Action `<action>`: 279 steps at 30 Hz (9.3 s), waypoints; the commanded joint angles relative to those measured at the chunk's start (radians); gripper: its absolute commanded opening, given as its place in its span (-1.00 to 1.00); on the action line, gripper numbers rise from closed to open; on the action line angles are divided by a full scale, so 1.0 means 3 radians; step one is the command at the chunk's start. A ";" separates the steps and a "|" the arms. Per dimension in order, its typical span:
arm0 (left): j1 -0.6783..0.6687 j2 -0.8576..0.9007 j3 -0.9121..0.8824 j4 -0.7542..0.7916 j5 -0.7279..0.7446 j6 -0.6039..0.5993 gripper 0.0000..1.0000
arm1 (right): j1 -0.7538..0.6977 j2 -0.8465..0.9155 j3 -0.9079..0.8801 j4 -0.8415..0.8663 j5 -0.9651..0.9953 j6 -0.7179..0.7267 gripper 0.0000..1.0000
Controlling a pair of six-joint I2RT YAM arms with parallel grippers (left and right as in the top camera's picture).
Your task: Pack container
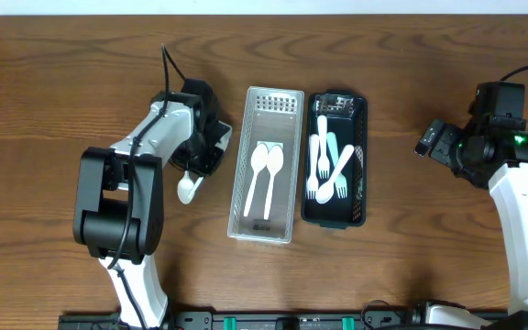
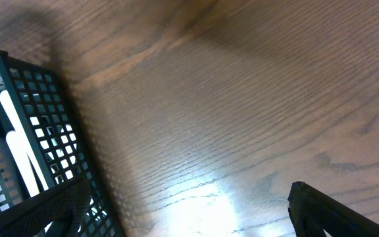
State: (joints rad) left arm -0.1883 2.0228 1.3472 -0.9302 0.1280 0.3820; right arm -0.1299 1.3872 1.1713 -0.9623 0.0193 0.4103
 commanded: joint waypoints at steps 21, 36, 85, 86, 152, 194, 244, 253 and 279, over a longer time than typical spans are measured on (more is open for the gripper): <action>-0.1109 -0.0984 0.0359 0.0230 0.0543 -0.1353 -0.74 | -0.0005 0.0001 -0.0004 0.0062 0.0025 0.0025 0.98; -0.0402 -0.1266 0.0540 0.0094 -0.0409 -0.1342 0.91 | -0.0005 0.0003 -0.0004 0.0064 0.0024 0.0025 0.98; 0.0308 0.0066 -0.0264 0.0303 -0.0165 -0.1209 -0.56 | -0.0005 0.0003 -0.0004 -0.0036 0.0149 0.0001 0.98; 0.0308 0.0066 -0.0282 0.0291 -0.0165 -0.1221 -0.59 | -0.0005 0.0003 -0.0004 -0.0037 0.0149 0.0001 0.99; 0.0022 -0.2705 0.0132 -0.0392 0.0057 -0.1865 0.48 | 0.0172 0.0913 -0.0459 0.1469 -0.1010 0.0168 -0.97; 0.0022 -0.4696 0.0235 -0.0178 -0.1282 -0.1424 0.38 | 0.0262 -0.2279 -0.0289 0.1832 -0.0472 -0.0926 -0.74; 0.0022 -0.5030 0.0233 -0.0739 -0.1278 -0.1425 0.96 | 0.0262 -0.2949 -0.1019 0.1431 0.0182 -0.0924 0.99; 0.0022 -0.5030 0.0233 -0.0739 -0.1278 -0.1425 0.96 | 0.0262 -0.3676 -0.2453 0.1863 0.0198 -0.0924 0.99; 0.0022 -0.5030 0.0233 -0.0739 -0.1278 -0.1425 0.96 | 0.0262 -0.4606 -0.3522 0.1924 0.0197 -0.0924 0.99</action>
State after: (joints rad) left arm -0.1848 0.5114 1.4117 -1.1522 -0.2436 -0.0513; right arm -0.0456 0.0162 0.1211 -0.3882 0.0685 0.1432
